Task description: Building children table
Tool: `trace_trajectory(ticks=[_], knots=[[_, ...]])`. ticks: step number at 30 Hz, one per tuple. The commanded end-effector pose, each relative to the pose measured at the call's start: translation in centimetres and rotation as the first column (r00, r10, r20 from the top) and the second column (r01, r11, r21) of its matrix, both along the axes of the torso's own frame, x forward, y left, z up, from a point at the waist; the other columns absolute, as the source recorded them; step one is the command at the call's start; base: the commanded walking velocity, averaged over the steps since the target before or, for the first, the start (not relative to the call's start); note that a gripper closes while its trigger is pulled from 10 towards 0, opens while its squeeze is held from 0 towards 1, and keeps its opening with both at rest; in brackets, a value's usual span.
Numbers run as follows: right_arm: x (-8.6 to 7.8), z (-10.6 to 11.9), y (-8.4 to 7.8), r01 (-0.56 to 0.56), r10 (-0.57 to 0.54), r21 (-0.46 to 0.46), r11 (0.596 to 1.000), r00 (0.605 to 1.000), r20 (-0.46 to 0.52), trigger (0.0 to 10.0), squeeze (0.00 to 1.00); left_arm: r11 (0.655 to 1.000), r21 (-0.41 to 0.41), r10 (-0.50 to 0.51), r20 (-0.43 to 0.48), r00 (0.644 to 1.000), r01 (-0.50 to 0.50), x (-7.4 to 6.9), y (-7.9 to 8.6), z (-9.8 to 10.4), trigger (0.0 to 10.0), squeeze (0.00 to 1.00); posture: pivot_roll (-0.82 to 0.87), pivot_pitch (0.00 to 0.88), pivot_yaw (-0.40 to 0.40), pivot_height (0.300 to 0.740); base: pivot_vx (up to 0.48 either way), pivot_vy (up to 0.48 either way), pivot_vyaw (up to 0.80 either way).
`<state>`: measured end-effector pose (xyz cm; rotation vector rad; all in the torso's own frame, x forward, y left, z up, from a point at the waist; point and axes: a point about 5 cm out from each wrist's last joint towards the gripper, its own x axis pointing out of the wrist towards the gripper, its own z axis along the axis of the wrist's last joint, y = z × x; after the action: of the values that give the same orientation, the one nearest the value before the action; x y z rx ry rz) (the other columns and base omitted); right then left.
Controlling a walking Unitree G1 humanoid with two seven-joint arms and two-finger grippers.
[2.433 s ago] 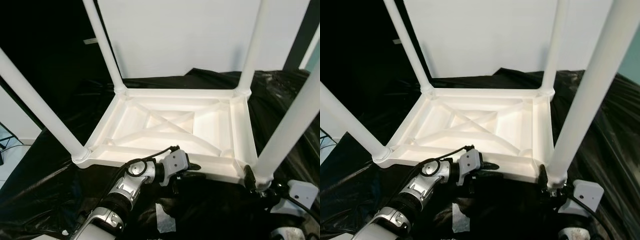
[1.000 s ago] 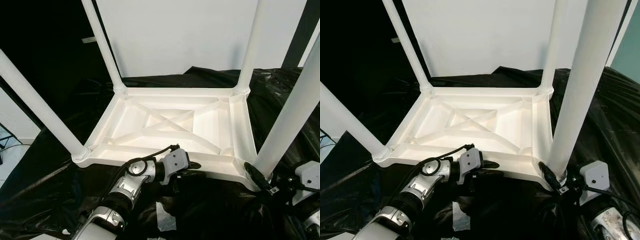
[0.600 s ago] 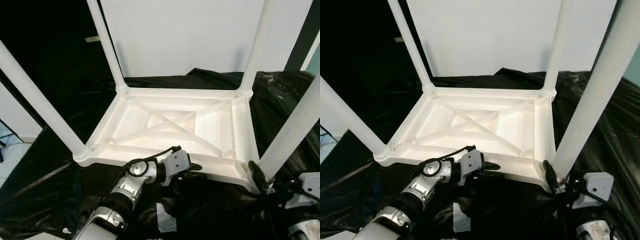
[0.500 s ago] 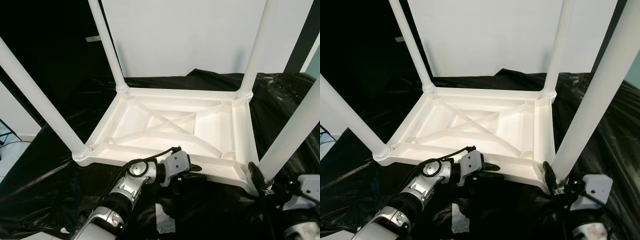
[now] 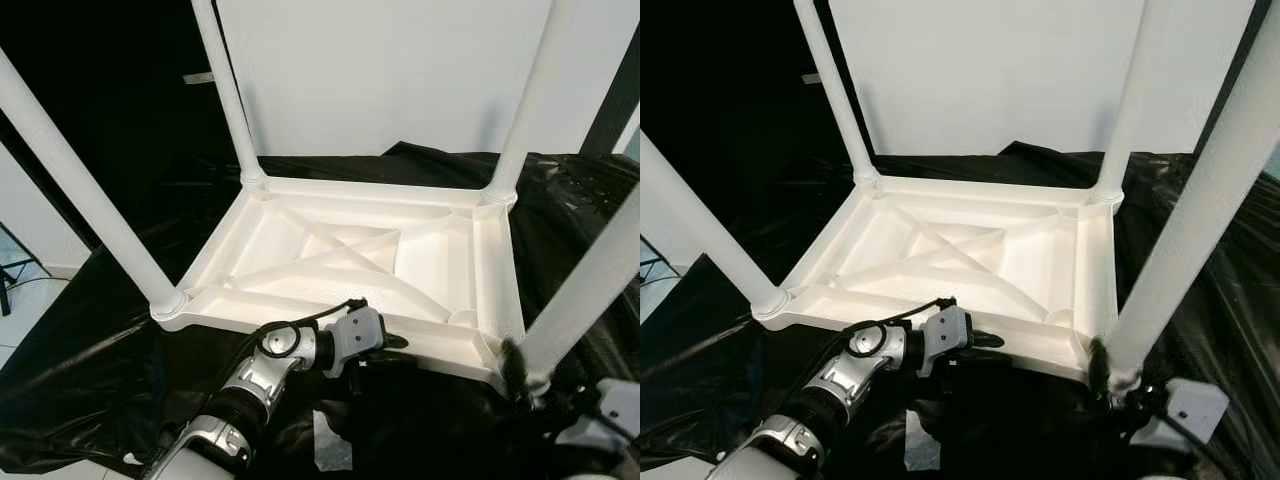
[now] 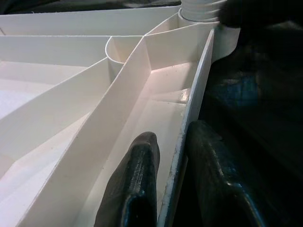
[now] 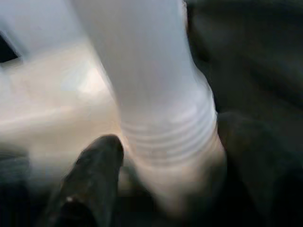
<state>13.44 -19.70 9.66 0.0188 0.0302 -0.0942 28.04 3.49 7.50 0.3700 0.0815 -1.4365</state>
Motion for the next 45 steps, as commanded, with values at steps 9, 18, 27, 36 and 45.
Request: trace_trajectory(ticks=[9,18,27,36,45], knots=[[1.6,1.4,-1.4,-0.080,0.089,-0.196,0.977,0.995,0.038,10.0,0.00,0.991,0.093,0.108,-0.079,0.991,-0.101,-0.6,0.9,-2.7,0.0,0.00,-0.20,0.000,0.092,0.740,0.000,0.000,0.00],[3.1,3.1,-2.0,-0.200,0.231,-0.323,0.925,0.971,0.061,10.0,0.00,0.991,0.088,0.108,-0.084,0.991,-0.101,-0.7,0.8,-2.8,0.0,0.00,-0.20,0.000,0.086,0.740,0.000,0.000,0.00],[4.1,3.6,-3.0,-0.324,0.347,-0.359,0.875,0.938,-0.001,4.8,0.00,0.991,0.091,0.108,-0.087,0.990,-0.100,-0.7,0.8,-2.9,0.0,0.00,-0.20,0.000,0.087,0.740,0.000,0.000,0.00],[3.6,2.4,-4.0,-0.387,0.370,-0.294,0.874,0.922,-0.114,0.0,0.00,0.990,0.093,0.117,-0.090,0.989,-0.109,-0.8,1.1,-3.2,0.0,0.00,-0.18,0.000,0.083,0.740,0.000,0.000,0.00],[2.6,0.9,-3.3,-0.263,0.248,-0.188,0.946,0.964,-0.100,0.0,0.00,0.989,0.096,0.118,-0.091,0.989,-0.110,-0.9,1.2,-3.2,0.0,0.00,-0.18,0.000,0.085,0.740,0.000,0.000,0.00]])
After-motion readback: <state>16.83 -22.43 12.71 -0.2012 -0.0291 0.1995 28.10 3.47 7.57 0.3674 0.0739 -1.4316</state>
